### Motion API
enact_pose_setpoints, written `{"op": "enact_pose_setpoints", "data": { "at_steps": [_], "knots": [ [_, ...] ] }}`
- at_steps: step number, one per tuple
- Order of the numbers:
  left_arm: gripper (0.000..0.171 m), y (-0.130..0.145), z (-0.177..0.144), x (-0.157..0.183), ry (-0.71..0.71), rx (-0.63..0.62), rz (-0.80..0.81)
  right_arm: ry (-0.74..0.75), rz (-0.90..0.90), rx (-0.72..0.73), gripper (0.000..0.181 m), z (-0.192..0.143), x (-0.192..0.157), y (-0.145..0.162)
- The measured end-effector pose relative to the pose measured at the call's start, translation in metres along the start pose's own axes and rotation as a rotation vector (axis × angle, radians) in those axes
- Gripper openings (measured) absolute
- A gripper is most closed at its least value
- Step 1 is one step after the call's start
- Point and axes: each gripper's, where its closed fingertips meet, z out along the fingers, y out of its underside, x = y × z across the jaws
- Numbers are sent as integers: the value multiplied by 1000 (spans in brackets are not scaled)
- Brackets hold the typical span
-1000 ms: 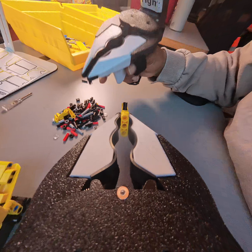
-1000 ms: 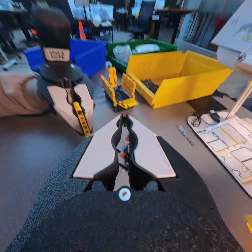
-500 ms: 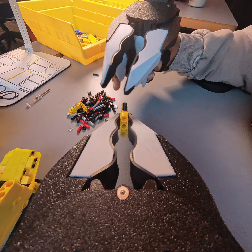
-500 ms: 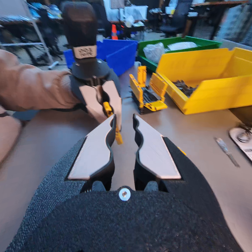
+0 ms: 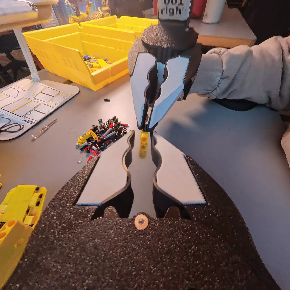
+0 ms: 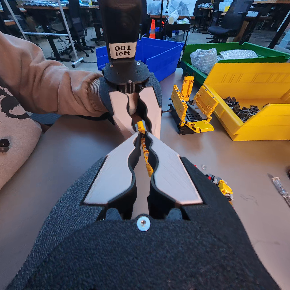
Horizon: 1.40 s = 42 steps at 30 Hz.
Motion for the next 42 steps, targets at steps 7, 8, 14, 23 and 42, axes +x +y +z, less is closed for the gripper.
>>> {"op": "enact_pose_setpoints", "data": {
  "at_steps": [7,8,14,23,42],
  "knots": [
    [7,-27,-16,9,104,142,-99,-57,125,188,2,-11,-4,-25],
    [6,-36,-21,10,135,200,-128,-66,145,251,1,-17,-4,-35],
    [6,-51,-63,-21,93,385,-274,11,263,787,0,-132,40,-102],
    [6,-20,-36,-40,-38,223,-278,434,22,-118,3,-44,98,44],
    [6,4,-7,-10,-135,-36,139,57,-80,-42,45,4,3,-5]
  ]
}}
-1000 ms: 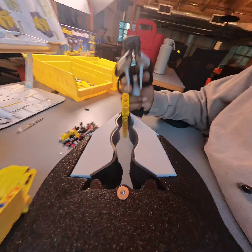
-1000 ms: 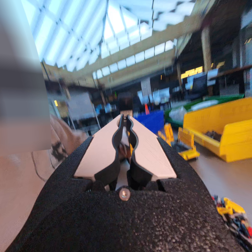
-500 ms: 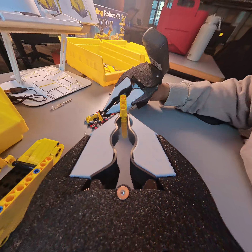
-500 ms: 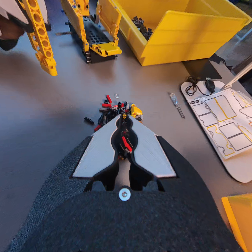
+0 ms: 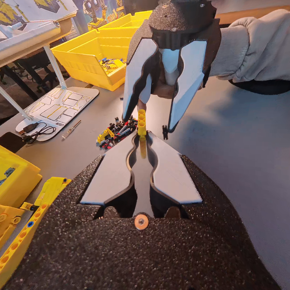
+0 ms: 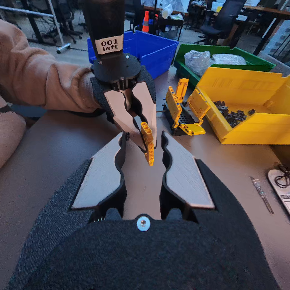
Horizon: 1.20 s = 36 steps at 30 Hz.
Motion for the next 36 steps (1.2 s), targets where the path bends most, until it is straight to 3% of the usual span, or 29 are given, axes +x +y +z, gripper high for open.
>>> {"op": "enact_pose_setpoints", "data": {
  "at_steps": [3,5,7,9,11,15,18,21,23,24,25,26,27,29,31,32,35,36],
  "knots": [
    [10,6,2,4,-3,-41,63,-8,-59,-56,17,6,-6,9],
    [12,2,-1,-4,-53,-16,50,18,-52,-12,6,-8,2,-3],
    [27,-7,-9,-21,-131,33,7,69,29,133,6,-41,25,-34],
    [31,-12,-17,-33,-153,82,-68,312,38,198,6,-90,77,-51],
    [27,-9,-20,-41,-151,93,-148,504,57,216,7,-136,115,-52],
    [26,-3,-17,-41,-138,76,-179,597,126,304,6,-180,133,-43],
    [26,4,-9,-32,-116,18,-145,751,69,253,6,-206,149,-28],
    [26,12,-1,-27,-111,-34,-105,1077,29,150,7,-254,185,-5],
    [27,15,2,-24,-100,-49,-104,1321,59,-13,8,-291,207,29],
    [27,17,3,-24,-99,-58,-106,1377,84,-120,31,-300,214,49],
    [27,18,4,-24,-102,-66,-105,1379,122,-202,67,-301,218,66],
    [27,19,3,-25,-106,-70,-104,1368,163,-251,85,-298,219,78],
    [27,20,3,-25,-109,-71,-104,1341,166,-248,87,-293,217,79],
    [27,20,2,-26,-110,-69,-111,1252,117,-225,79,-275,210,67],
    [27,20,1,-27,-109,-68,-116,1051,70,-261,53,-241,193,60],
    [27,20,1,-26,-109,-70,-116,913,88,-312,41,-221,178,65],
    [27,21,1,-25,-106,-78,-112,438,308,-510,45,-165,110,106],
    [27,22,1,-24,-103,-81,-110,352,339,-552,42,-154,94,117]
  ]
}}
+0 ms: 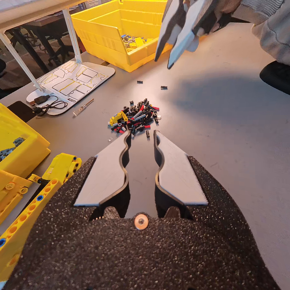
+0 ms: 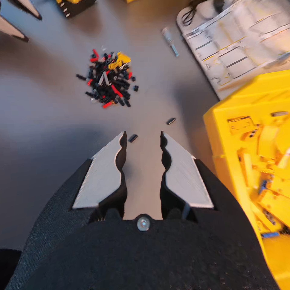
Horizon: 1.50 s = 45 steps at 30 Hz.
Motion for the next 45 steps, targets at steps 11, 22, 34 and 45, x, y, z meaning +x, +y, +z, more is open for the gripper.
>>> {"op": "enact_pose_setpoints", "data": {
  "at_steps": [11,22,34,45],
  "knots": [
    [26,2,0,3,8,-14,15,-34,-38,-182,4,39,-19,30],
    [26,4,0,1,3,-25,14,-1,-159,179,20,84,-54,-55],
    [26,5,0,0,0,-30,12,308,165,39,25,46,49,8],
    [26,7,1,-3,-6,-33,-3,164,71,75,4,62,21,-13]
  ]
}}
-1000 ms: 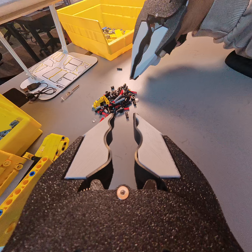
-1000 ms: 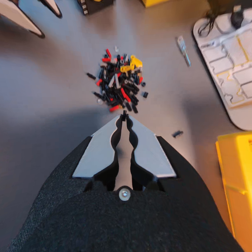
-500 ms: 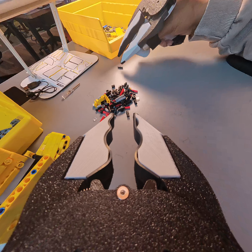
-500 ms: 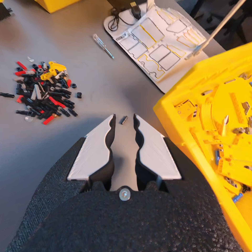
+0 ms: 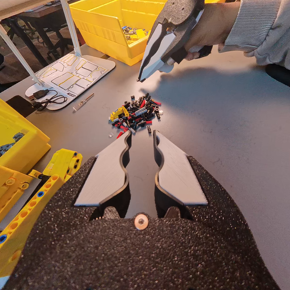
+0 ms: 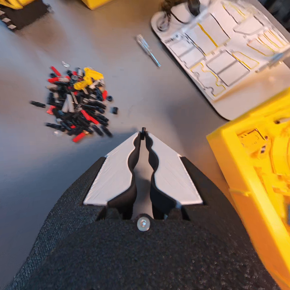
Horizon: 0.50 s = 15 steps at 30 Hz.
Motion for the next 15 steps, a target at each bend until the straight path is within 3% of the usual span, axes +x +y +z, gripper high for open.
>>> {"op": "enact_pose_setpoints", "data": {
  "at_steps": [4,6,10,15],
  "knots": [
    [26,2,0,-3,-6,-7,-18,-167,-87,109,4,0,-53,-31],
    [26,2,0,-4,-11,-5,-20,-194,-107,80,16,7,-64,-30],
    [26,2,-2,-7,-19,-6,-22,-227,-80,123,18,6,-66,-33],
    [26,1,-4,-11,-33,0,-32,-186,23,285,19,-21,-41,-51]
  ]
}}
